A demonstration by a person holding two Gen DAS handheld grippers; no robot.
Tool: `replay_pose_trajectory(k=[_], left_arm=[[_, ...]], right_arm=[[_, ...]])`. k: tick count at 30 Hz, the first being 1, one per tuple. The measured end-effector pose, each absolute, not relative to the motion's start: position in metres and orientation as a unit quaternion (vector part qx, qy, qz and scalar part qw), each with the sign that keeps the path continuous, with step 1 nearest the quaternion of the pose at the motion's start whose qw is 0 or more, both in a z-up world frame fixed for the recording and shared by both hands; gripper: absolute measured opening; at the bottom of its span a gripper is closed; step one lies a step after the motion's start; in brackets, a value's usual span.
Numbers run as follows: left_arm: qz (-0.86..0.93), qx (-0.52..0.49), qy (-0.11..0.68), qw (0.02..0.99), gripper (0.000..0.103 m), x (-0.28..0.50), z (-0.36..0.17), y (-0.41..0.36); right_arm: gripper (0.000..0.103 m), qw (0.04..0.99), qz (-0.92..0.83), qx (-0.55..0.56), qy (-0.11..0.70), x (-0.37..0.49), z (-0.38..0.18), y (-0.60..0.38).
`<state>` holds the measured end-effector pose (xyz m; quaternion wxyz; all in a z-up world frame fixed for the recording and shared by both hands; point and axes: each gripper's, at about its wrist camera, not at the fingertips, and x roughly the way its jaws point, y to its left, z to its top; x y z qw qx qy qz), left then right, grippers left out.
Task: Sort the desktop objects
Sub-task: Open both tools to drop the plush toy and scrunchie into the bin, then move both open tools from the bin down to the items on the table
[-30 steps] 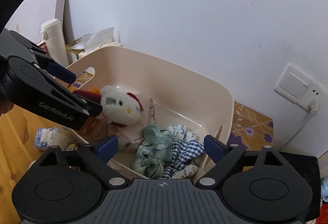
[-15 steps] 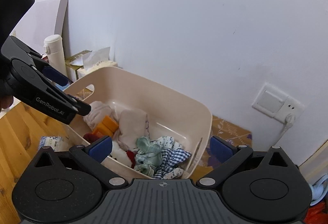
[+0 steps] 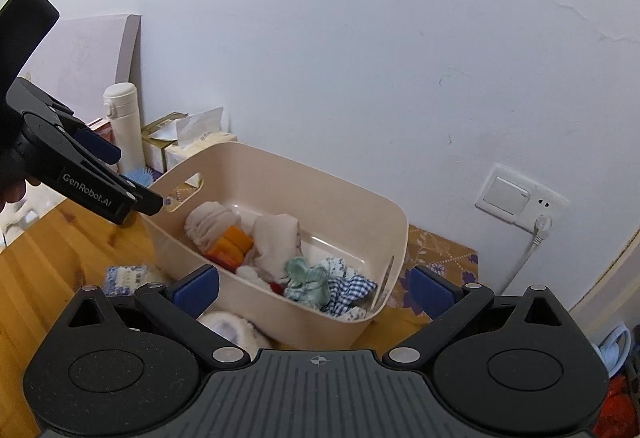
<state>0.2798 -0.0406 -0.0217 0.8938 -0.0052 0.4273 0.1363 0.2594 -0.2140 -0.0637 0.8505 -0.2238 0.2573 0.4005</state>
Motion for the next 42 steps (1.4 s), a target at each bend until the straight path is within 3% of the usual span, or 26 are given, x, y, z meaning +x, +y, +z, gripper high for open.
replay_pose_trajectory(k=[21, 42], left_arm=[[0.109, -0.001, 0.412, 0.905, 0.08, 0.209, -0.025, -0.06], [0.132, -0.022, 0.496, 0.858, 0.081, 0.175, -0.122, -0.073]], right_arm=[[0.103, 0.852, 0.392, -0.249, 0.243, 0.19, -0.075, -0.256], [0.103, 0.818, 0.412, -0.252, 0.313, 0.173, -0.145, -0.28]])
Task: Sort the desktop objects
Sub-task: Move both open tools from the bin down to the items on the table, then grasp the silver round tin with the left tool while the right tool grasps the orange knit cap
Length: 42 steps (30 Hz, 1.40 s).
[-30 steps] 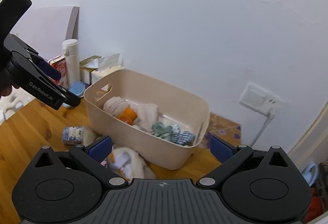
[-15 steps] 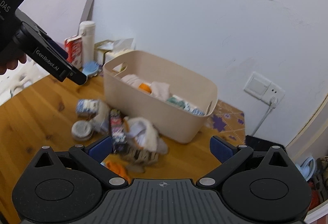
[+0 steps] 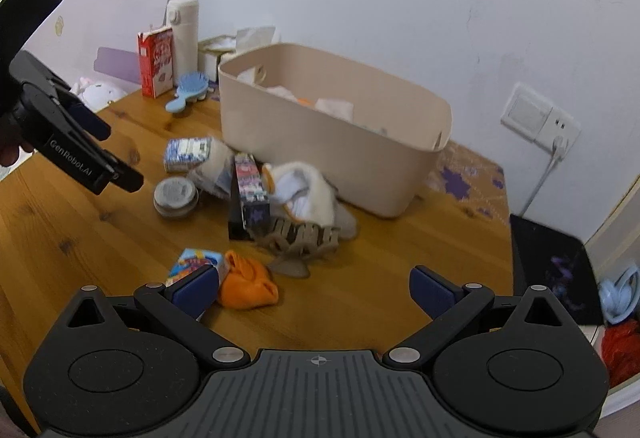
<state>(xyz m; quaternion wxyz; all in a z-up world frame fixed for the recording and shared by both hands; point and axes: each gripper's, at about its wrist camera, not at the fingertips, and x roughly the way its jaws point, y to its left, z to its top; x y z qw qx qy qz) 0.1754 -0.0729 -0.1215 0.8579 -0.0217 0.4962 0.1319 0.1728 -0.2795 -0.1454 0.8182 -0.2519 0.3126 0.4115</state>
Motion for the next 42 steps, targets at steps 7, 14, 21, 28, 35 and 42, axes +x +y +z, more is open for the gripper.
replay_pose_trajectory(k=[7, 14, 21, 28, 35, 42], left_arm=[[0.128, -0.034, 0.51, 0.85, 0.081, 0.179, -0.142, -0.072], [0.143, -0.025, 0.501, 0.853, 0.081, 0.185, -0.161, -0.07], [0.152, -0.036, 0.493, 0.856, 0.081, 0.192, -0.174, -0.064], [0.153, -0.038, 0.491, 0.857, 0.081, 0.2, -0.182, -0.061], [0.139, -0.053, 0.485, 0.862, 0.07, 0.21, -0.189, -0.056], [0.117, -0.054, 0.476, 0.87, 0.056, 0.22, -0.189, -0.057]], right_arm=[[0.103, 0.794, 0.427, -0.267, 0.34, 0.174, -0.175, -0.273], [0.103, 0.785, 0.426, -0.25, 0.374, 0.186, -0.205, -0.262], [0.103, 0.783, 0.419, -0.25, 0.386, 0.199, -0.224, -0.251], [0.103, 0.771, 0.437, -0.253, 0.388, 0.204, -0.236, -0.24], [0.103, 0.766, 0.448, -0.248, 0.388, 0.2, -0.246, -0.231], [0.088, 0.768, 0.462, -0.239, 0.372, 0.197, -0.246, -0.227]])
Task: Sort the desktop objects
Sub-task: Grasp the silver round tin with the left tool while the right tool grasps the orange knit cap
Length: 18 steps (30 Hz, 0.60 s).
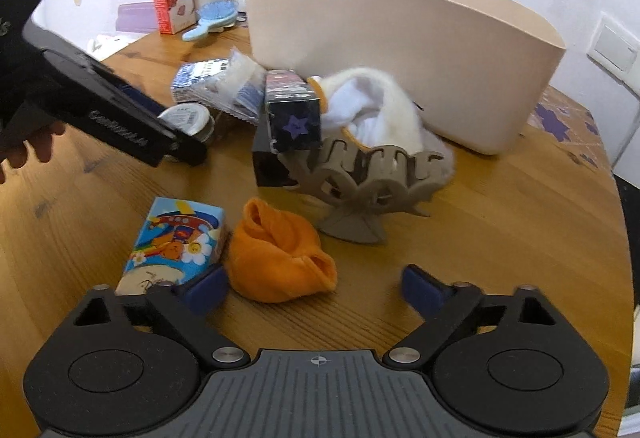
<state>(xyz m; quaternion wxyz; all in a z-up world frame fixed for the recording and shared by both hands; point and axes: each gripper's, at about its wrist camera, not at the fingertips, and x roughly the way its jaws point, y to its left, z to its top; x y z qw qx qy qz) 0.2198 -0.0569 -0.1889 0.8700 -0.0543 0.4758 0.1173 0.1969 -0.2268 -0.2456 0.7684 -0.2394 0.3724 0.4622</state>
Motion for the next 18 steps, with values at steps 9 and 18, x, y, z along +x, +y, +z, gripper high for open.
replay_pose_trajectory(k=[9, 18], left_arm=[[0.096, -0.047, 0.483, 0.869, 0.055, 0.216, -0.188, -0.054], [0.098, -0.059, 0.481, 0.869, 0.055, 0.197, -0.185, -0.052]], right_arm=[[0.033, 0.768, 0.476, -0.233, 0.358, 0.193, -0.241, -0.229], [0.011, 0.766, 0.471, -0.255, 0.354, 0.181, -0.237, -0.233]])
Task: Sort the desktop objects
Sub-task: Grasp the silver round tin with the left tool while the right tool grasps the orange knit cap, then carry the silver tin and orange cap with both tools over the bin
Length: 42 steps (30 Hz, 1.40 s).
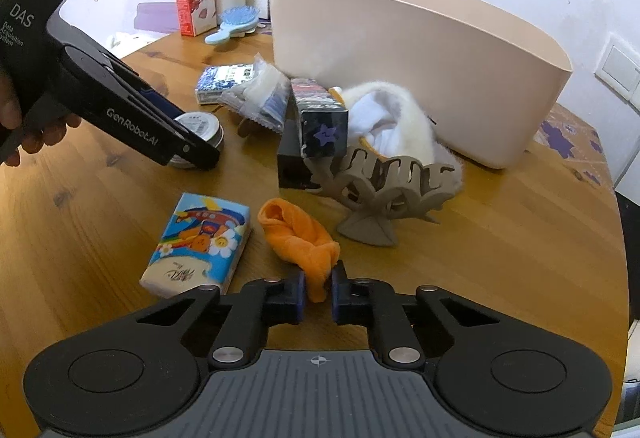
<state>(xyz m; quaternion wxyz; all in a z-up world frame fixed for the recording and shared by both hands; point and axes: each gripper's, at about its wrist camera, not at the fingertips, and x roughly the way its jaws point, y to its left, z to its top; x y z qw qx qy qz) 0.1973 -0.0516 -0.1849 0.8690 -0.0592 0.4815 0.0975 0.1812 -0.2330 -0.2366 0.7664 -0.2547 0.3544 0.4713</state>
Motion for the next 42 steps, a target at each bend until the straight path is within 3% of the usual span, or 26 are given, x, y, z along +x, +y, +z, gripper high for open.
replay_pose_trajectory(k=[25, 42], left_arm=[[0.09, -0.036, 0.434, 0.896, 0.055, 0.156, -0.129, -0.044], [0.085, 0.001, 0.372, 0.924, 0.055, 0.194, -0.068, -0.036]], right_arm=[[0.011, 0.829, 0.416, -0.247, 0.28, 0.181, -0.171, -0.283], [0.011, 0.863, 0.393, -0.255, 0.188, 0.213, -0.107, -0.283]])
